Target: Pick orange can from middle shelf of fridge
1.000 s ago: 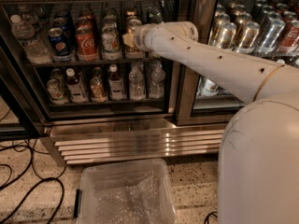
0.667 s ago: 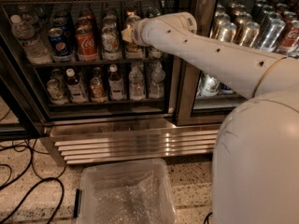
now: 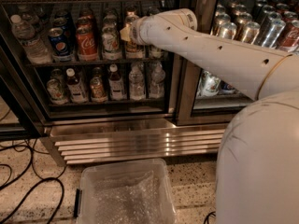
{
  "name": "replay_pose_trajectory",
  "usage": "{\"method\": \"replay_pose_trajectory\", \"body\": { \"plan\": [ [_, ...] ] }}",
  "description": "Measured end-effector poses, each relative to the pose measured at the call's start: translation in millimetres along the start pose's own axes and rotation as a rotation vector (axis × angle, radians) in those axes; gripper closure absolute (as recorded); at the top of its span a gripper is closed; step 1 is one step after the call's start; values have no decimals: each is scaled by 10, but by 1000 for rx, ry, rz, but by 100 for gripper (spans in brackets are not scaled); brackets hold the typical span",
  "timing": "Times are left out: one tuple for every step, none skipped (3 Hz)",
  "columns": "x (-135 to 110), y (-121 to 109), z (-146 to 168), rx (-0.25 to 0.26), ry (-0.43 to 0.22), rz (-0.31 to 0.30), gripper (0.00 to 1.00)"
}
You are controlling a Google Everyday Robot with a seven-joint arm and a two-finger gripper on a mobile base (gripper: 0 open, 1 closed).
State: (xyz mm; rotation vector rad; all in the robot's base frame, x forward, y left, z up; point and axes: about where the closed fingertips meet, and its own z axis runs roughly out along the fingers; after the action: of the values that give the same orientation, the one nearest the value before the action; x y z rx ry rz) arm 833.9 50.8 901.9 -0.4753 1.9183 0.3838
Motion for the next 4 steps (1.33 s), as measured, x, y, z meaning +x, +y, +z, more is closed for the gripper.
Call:
{"method": "replay_pose_trajectory", "body": {
  "plan": [
    [180,46,-134,-6,55,68,100],
    [197,53,-132,-7,58,71,100],
    [417,173,-261,-26,113,141,100],
    [650,436,-480,-64,150,227,100]
  ]
}}
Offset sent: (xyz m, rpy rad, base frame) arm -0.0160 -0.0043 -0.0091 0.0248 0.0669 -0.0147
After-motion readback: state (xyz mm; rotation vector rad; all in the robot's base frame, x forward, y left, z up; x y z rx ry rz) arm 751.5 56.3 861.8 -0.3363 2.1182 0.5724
